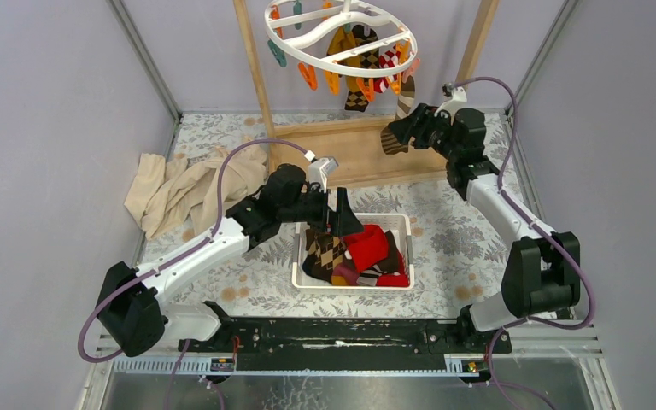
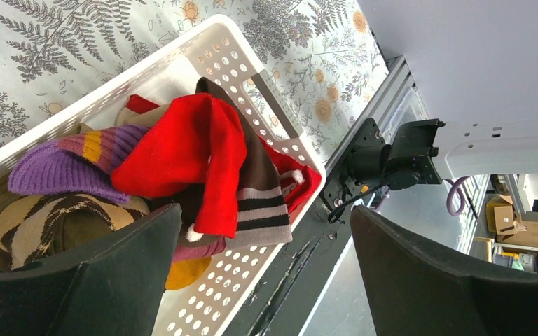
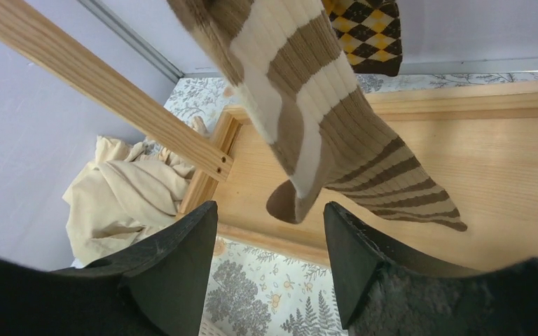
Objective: Remove the socks clipped to the hanger
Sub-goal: Place the sock in the bin, then remove the sock from the hanger.
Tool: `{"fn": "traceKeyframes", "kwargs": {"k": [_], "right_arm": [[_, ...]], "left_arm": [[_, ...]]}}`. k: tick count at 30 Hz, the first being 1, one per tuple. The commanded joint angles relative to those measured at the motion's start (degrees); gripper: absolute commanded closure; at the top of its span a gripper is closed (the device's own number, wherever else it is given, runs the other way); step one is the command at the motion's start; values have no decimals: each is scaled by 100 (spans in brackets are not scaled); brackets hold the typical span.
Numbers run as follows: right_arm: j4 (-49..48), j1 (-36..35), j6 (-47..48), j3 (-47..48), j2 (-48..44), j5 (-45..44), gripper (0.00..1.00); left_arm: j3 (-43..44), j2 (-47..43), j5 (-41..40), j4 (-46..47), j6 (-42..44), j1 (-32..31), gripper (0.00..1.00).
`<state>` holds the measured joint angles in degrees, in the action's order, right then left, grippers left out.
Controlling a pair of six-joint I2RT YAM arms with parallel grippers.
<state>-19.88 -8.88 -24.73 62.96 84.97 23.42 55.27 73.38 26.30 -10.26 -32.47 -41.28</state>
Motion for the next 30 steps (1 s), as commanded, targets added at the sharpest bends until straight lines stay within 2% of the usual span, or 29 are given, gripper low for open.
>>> {"fn": "traceKeyframes", "kwargs": {"k": [1, 4, 6, 11, 17, 23, 30], "right_arm": [[-7, -194, 118, 474, 256, -774, 35], [11, -214, 26, 655, 441, -1074, 36], [21, -219, -21, 777, 532, -1245, 41], [-132, -215, -35, 1045, 725, -1373, 63], [-393, -219, -66, 1270, 932, -1099, 74], [-339, -195, -42, 1233, 830, -1188, 100], [-152, 111, -67, 1055, 420, -1326, 100]], "left_arm": [[167, -148, -97, -55, 131, -24, 1], [188, -187, -112, -117, 174, -19, 1], [187, -208, -124, -141, 186, -19, 1], [186, -249, -117, -145, 188, -16, 1], [190, -317, -153, -196, 235, -18, 1], [182, -356, -143, -211, 232, -20, 1], [195, -360, -95, -199, 215, -21, 1]]}}
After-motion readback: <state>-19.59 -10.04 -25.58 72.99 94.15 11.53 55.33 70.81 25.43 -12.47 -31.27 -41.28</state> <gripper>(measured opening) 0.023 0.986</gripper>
